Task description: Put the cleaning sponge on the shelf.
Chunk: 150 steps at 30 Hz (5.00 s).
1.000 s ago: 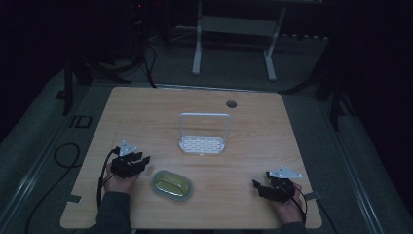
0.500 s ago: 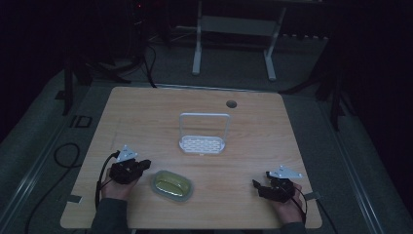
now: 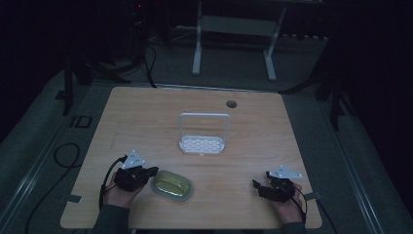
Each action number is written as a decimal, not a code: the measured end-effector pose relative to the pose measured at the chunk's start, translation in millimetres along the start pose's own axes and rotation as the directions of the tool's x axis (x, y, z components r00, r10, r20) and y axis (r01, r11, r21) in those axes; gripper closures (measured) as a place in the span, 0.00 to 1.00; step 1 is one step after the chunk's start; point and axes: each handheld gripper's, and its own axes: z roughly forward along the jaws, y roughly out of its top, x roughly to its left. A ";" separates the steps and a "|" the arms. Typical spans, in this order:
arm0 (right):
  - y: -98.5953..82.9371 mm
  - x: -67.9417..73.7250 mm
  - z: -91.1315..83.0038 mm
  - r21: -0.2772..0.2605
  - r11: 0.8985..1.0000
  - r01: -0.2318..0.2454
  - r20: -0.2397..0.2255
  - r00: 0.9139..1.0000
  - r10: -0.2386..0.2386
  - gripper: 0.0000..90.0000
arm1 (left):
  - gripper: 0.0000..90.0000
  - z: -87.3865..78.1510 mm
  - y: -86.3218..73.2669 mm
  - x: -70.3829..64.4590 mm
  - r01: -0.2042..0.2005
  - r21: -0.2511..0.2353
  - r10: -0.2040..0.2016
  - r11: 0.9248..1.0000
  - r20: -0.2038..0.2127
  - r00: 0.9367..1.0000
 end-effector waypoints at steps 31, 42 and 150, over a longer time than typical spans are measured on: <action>0.0 0.0 0.0 0.001 1.000 0.000 0.000 1.000 0.000 0.35 | 1.00 24.7 9.4 -71.6 -0.277 0.093 0.252 0.956 0.216 0.943; 0.0 0.0 0.0 0.000 1.000 0.000 0.000 1.000 0.000 0.35 | 1.00 38.9 15.8 -77.2 -0.318 0.109 0.288 0.942 0.223 0.931; 0.1 -0.1 0.1 0.000 1.000 -0.001 0.000 1.000 0.001 0.35 | 0.70 50.8 87.7 -17.6 -0.270 0.545 0.207 0.794 0.175 0.962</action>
